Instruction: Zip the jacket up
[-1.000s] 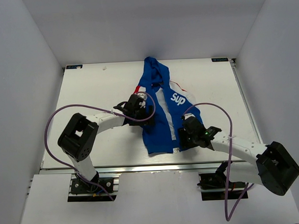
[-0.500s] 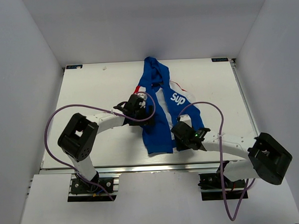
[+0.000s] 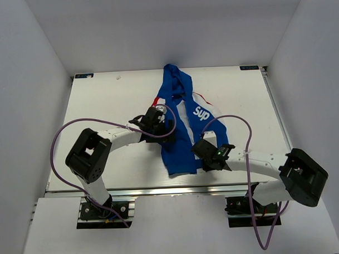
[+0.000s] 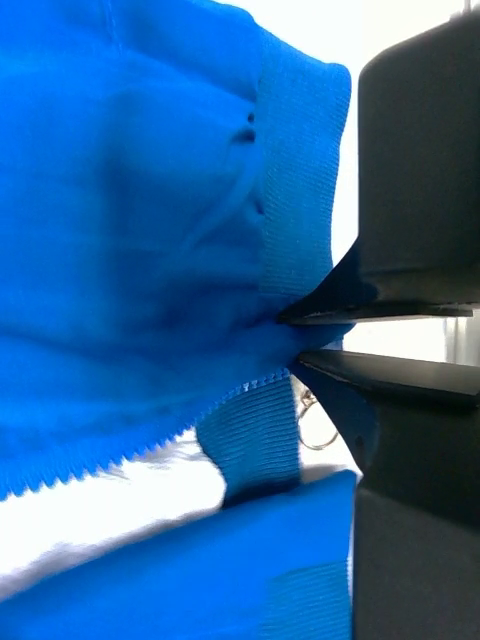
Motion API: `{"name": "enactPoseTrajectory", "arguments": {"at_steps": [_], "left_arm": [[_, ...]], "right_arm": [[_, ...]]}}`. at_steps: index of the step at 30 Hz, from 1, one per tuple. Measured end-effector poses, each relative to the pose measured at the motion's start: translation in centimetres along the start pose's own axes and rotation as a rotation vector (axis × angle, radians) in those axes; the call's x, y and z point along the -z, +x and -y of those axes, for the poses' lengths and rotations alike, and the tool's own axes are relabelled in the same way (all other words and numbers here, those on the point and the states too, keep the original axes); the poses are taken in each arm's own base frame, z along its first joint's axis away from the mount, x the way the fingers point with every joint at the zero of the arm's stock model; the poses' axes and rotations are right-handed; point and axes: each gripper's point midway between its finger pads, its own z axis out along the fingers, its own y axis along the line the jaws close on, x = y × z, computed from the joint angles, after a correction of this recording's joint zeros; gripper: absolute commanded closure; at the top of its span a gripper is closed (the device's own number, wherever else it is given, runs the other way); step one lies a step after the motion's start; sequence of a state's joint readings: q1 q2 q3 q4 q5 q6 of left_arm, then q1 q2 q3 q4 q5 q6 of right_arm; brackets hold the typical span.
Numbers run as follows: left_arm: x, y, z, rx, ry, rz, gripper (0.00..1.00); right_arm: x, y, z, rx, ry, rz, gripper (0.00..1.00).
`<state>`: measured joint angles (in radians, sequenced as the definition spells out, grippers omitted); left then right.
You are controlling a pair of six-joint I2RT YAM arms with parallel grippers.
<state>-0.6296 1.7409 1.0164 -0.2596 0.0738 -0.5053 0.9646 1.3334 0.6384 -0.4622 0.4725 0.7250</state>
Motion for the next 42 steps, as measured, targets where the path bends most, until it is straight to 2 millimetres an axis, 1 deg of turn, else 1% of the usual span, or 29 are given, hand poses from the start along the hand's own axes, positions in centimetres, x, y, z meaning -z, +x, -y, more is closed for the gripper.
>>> {"name": "enactPoseTrajectory", "arguments": {"at_steps": [1, 6, 7, 9, 12, 13, 15, 17, 24, 29, 30, 32, 33, 35, 36, 37, 39, 42], "left_arm": [[0.0, 0.0, 0.0, -0.001, -0.002, 0.0, 0.02], [0.0, -0.1, -0.2, 0.0, -0.014, 0.003, 0.02], [0.0, -0.1, -0.3, 0.0, -0.018, 0.003, 0.02], [0.1, -0.1, -0.4, 0.0, -0.026, 0.003, 0.02], [0.1, -0.1, -0.5, 0.0, -0.034, 0.0, 0.02], [0.2, -0.2, -0.5, 0.0, -0.036, 0.001, 0.02], [0.2, -0.1, -0.6, 0.0, -0.038, 0.0, 0.02], [0.2, -0.1, -0.6, 0.0, -0.039, 0.0, 0.02], [0.2, -0.1, -0.6, 0.0, -0.039, 0.0, 0.02], [0.2, -0.2, -0.6, 0.0, -0.04, 0.001, 0.02], [0.2, -0.2, -0.6, 0.0, -0.041, 0.001, 0.02], [0.2, -0.2, -0.6, 0.0, -0.041, 0.002, 0.02], [0.2, -0.3, -0.6, 0.0, -0.041, 0.002, 0.02], [0.2, -0.3, -0.6, 0.0, -0.042, 0.003, 0.02], [0.2, -0.3, -0.5, 0.0, -0.042, 0.004, 0.02], [0.2, -0.4, -0.5, 0.0, -0.042, 0.004, 0.02], [0.2, -0.4, -0.5, 0.0, -0.042, 0.004, 0.02], [0.2, -0.4, -0.5, 0.0, -0.042, 0.004, 0.02]], "right_arm": [[0.2, 0.2, -0.1, 0.003, -0.015, -0.011, 0.74], [1.3, 1.2, -0.5, 0.026, -0.082, -0.052, 0.73], [1.4, 1.3, -0.6, 0.03, -0.092, -0.059, 0.71], [1.6, 1.6, -0.7, 0.039, -0.107, -0.075, 0.71], [1.6, 2.4, -0.7, 0.056, -0.12, -0.104, 0.82], [1.6, 2.7, -0.7, 0.06, -0.12, -0.114, 0.88], [1.5, 3.2, -0.4, 0.066, -0.118, -0.131, 0.88], [1.5, 3.4, -0.5, 0.065, -0.124, -0.134, 0.99], [1.9, 3.6, -0.4, 0.056, -0.143, -0.13, 1.0], [2.5, 4.1, 0.2, 0.053, -0.151, -0.135, 1.0], [2.7, 4.1, 0.1, 0.053, -0.161, -0.136, 0.87], [3.2, 4.2, -0.2, 0.057, -0.191, -0.139, 0.78], [3.3, 4.3, -0.3, 0.062, -0.203, -0.144, 0.72], [3.5, 4.5, -0.4, 0.073, -0.217, -0.156, 0.66], [3.6, 4.6, -0.4, 0.077, -0.22, -0.161, 0.59], [3.6, 4.7, -0.4, 0.078, -0.22, -0.163, 0.56], [3.6, 4.6, -0.3, 0.075, -0.215, -0.163, 0.53], [3.6, 4.4, -0.1, 0.071, -0.2, -0.152, 0.53]]}}
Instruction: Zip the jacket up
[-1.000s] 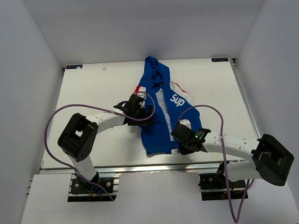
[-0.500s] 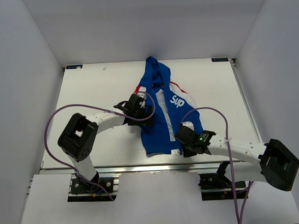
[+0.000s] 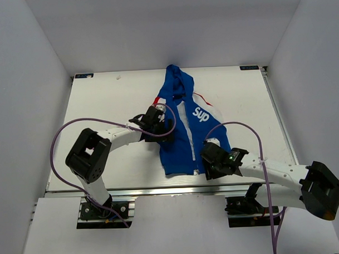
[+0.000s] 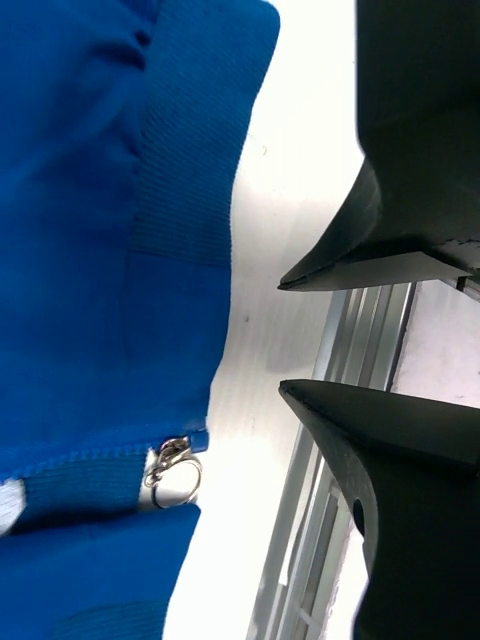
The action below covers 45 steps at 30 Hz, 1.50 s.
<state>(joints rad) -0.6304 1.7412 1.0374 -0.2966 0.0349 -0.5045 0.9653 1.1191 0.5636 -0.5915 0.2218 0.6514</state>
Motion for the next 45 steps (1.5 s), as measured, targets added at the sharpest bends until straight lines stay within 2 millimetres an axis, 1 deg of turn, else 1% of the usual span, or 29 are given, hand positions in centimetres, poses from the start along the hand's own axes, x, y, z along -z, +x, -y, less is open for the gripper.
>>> {"name": "enactPoseTrajectory", "arguments": {"at_steps": [2, 7, 11, 21, 23, 28, 31, 32, 34, 35, 38, 40, 41, 45], "left_arm": [[0.0, 0.0, 0.0, 0.0, 0.0, 0.0, 0.02], [0.0, 0.0, 0.0, -0.001, 0.001, 0.0, 0.02], [0.0, 0.0, 0.0, -0.002, 0.002, -0.001, 0.02], [0.0, 0.0, 0.1, -0.003, 0.007, -0.002, 0.02], [0.0, 0.0, 0.1, -0.003, 0.007, -0.002, 0.02], [0.0, 0.0, 0.1, -0.004, 0.007, -0.001, 0.02], [0.0, 0.0, 0.1, -0.004, 0.007, -0.002, 0.02], [0.0, 0.0, 0.1, -0.004, 0.007, -0.001, 0.02], [0.0, 0.0, 0.1, -0.004, 0.007, -0.001, 0.02], [0.0, 0.0, 0.1, -0.004, 0.007, -0.001, 0.02], [0.0, 0.0, 0.1, -0.003, 0.006, -0.001, 0.02], [0.0, 0.0, 0.1, -0.003, 0.005, -0.001, 0.02], [0.0, 0.0, 0.0, -0.003, 0.003, 0.0, 0.02], [0.0, -0.1, -0.2, -0.003, -0.01, 0.006, 0.02]], "right_arm": [[0.2, -0.5, -0.1, -0.004, 0.003, 0.014, 0.52], [0.8, -2.9, -1.3, -0.037, -0.024, 0.088, 0.48], [0.5, -4.1, -2.0, -0.068, -0.022, 0.112, 0.47], [-2.2, -3.1, -1.0, -0.082, 0.095, 0.035, 0.45], [-2.5, -2.9, -0.9, -0.081, 0.106, 0.025, 0.46], [-2.8, -3.4, -1.3, -0.08, 0.104, 0.028, 0.47], [-2.9, -3.5, -1.4, -0.076, 0.107, 0.026, 0.59], [-2.9, -3.6, -1.4, -0.074, 0.107, 0.028, 0.67], [-2.9, -3.7, -1.5, -0.07, 0.107, 0.03, 0.77], [-3.0, -3.7, -1.5, -0.07, 0.106, 0.03, 0.86], [-2.9, -3.8, -1.5, -0.07, 0.103, 0.034, 0.9], [-2.7, -3.9, -1.6, -0.067, 0.096, 0.039, 0.95], [-2.5, -4.0, -1.6, -0.066, 0.09, 0.045, 1.0], [-1.0, -5.0, -2.3, -0.061, 0.031, 0.095, 1.0]]}}
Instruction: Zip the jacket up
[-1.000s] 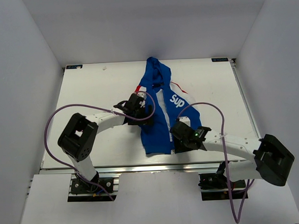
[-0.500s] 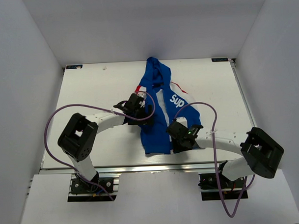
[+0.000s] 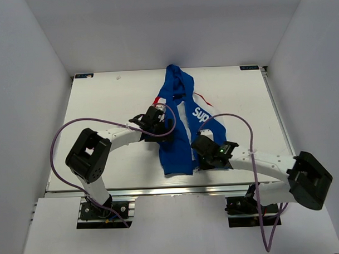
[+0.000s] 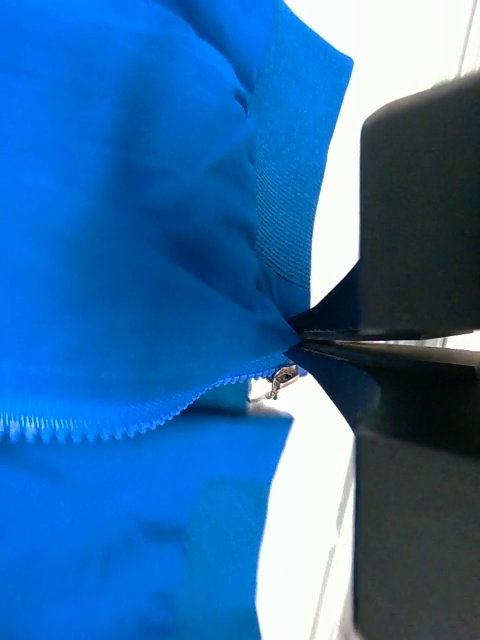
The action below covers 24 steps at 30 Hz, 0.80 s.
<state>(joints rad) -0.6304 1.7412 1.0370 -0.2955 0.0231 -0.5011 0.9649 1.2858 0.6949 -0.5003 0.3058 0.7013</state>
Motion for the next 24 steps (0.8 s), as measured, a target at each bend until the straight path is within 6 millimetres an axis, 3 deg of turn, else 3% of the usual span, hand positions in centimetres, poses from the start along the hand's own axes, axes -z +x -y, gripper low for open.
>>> {"name": "enactPoseTrajectory", "arguments": {"at_steps": [7, 11, 19, 24], "left_arm": [[0.0, 0.0, -0.1, -0.001, -0.004, 0.001, 0.02], [0.7, -0.1, 0.9, -0.015, 0.049, 0.001, 0.02], [6.3, -1.1, 7.2, -0.069, 0.426, 0.081, 0.02], [7.2, -0.4, 10.2, -0.096, 0.626, 0.055, 0.02]], "right_arm": [[3.4, -3.2, -1.2, -0.017, -0.179, 0.119, 1.0], [4.5, -5.4, -1.2, -0.041, -0.275, 0.178, 1.0], [5.7, -6.8, -2.5, 0.015, -0.447, 0.22, 1.0], [6.2, -7.1, -3.4, 0.047, -0.502, 0.236, 1.0]]}}
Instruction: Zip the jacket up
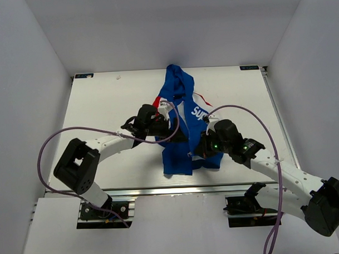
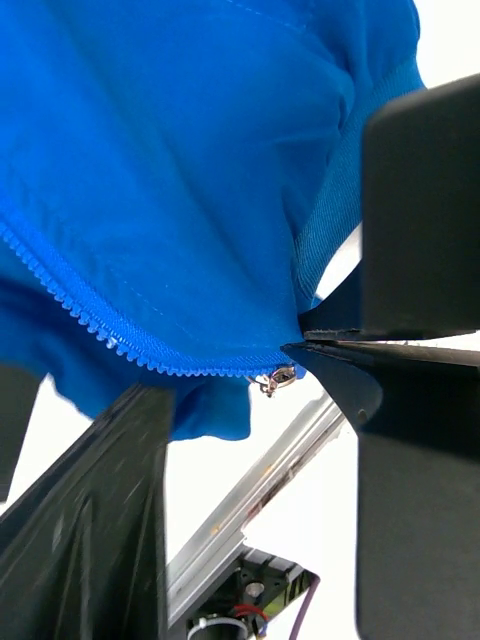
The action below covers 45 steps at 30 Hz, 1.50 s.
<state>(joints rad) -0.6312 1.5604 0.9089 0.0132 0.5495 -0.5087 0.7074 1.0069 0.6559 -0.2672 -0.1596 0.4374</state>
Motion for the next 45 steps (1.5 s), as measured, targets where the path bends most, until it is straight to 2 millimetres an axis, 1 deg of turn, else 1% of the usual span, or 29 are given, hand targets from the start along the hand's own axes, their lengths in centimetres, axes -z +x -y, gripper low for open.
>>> {"name": "enactPoseTrajectory", "arguments": {"at_steps": [3, 7, 9, 10, 12, 13, 16, 19, 21, 22, 24, 26, 27, 28, 29, 30, 31, 33, 36, 38, 40, 45], "left_arm": [[-1.0, 0.4, 0.7, 0.009, 0.08, -0.022, 0.04], [-2.0, 1.3, 1.7, 0.009, 0.14, -0.051, 0.17], [-2.3, 1.5, 2.1, 0.006, 0.158, -0.061, 0.17], [-2.3, 1.6, 2.2, 0.005, 0.16, -0.064, 0.16], [-2.3, 1.8, 2.0, 0.007, 0.148, -0.073, 0.04], [-2.3, 1.9, 1.7, 0.005, 0.13, -0.075, 0.02], [-1.5, 2.3, 0.6, 0.018, 0.034, -0.084, 0.02], [0.3, 2.3, 0.2, 0.016, -0.075, -0.072, 0.02], [1.6, 2.1, 0.9, 0.0, -0.155, -0.058, 0.02], [1.9, 2.1, 1.7, -0.014, -0.176, -0.058, 0.02], [2.3, 2.3, 4.1, -0.047, -0.219, -0.069, 0.02], [2.0, 3.0, 6.3, -0.067, -0.227, -0.084, 0.02], [1.8, 3.8, 7.1, -0.071, -0.228, -0.1, 0.03], [1.6, 4.8, 7.5, -0.069, -0.231, -0.125, 0.06], [1.4, 5.9, 7.4, -0.065, -0.249, -0.156, 0.08], [1.2, 6.9, 6.9, -0.053, -0.28, -0.185, 0.11], [0.8, 8.0, 6.1, -0.039, -0.319, -0.217, 0.15], [0.1, 9.8, 4.2, -0.012, -0.4, -0.27, 0.19], [-0.6, 12.0, 1.5, 0.018, -0.519, -0.331, 0.2], [-1.2, 12.9, 0.5, 0.027, -0.57, -0.353, 0.21], [-1.9, 13.4, 0.0, 0.035, -0.604, -0.363, 0.23], [-3.5, 13.6, -0.9, 0.052, -0.661, -0.362, 0.23]], "right_arm": [[0.0, -0.2, -0.2, 0.003, -0.012, 0.006, 1.0], [0.0, -0.1, -0.4, 0.004, -0.022, 0.002, 1.0], [0.0, -0.1, -0.4, 0.005, -0.023, 0.003, 1.0], [0.0, -0.1, -0.4, 0.005, -0.022, 0.002, 1.0], [0.0, -0.1, -0.3, 0.005, -0.016, 0.004, 1.0], [0.0, -0.2, -0.1, 0.004, -0.008, 0.007, 1.0], [0.0, -0.1, 0.7, -0.006, 0.028, 0.007, 1.0], [0.2, 0.2, 2.1, -0.028, 0.086, 0.0, 1.0], [0.5, 0.7, 3.5, -0.052, 0.137, -0.007, 1.0], [0.7, 1.0, 4.1, -0.065, 0.159, -0.011, 1.0], [1.1, 1.4, 5.4, -0.093, 0.204, -0.012, 1.0], [1.6, 1.7, 6.3, -0.117, 0.233, -0.008, 1.0], [1.8, 1.8, 6.7, -0.126, 0.244, -0.002, 1.0], [2.1, 1.9, 6.9, -0.131, 0.253, 0.001, 1.0], [2.3, 1.9, 7.1, -0.137, 0.26, 0.007, 1.0], [2.5, 1.9, 7.3, -0.14, 0.266, 0.015, 1.0], [2.6, 1.8, 7.4, -0.142, 0.27, 0.024, 1.0], [3.0, 1.7, 7.5, -0.143, 0.273, 0.036, 1.0], [3.3, 1.6, 7.4, -0.144, 0.272, 0.049, 1.0], [3.4, 1.6, 7.4, -0.144, 0.268, 0.052, 1.0], [3.4, 1.9, 7.4, -0.144, 0.267, 0.051, 1.0], [3.6, 2.3, 7.5, -0.144, 0.267, 0.054, 1.0]]}}
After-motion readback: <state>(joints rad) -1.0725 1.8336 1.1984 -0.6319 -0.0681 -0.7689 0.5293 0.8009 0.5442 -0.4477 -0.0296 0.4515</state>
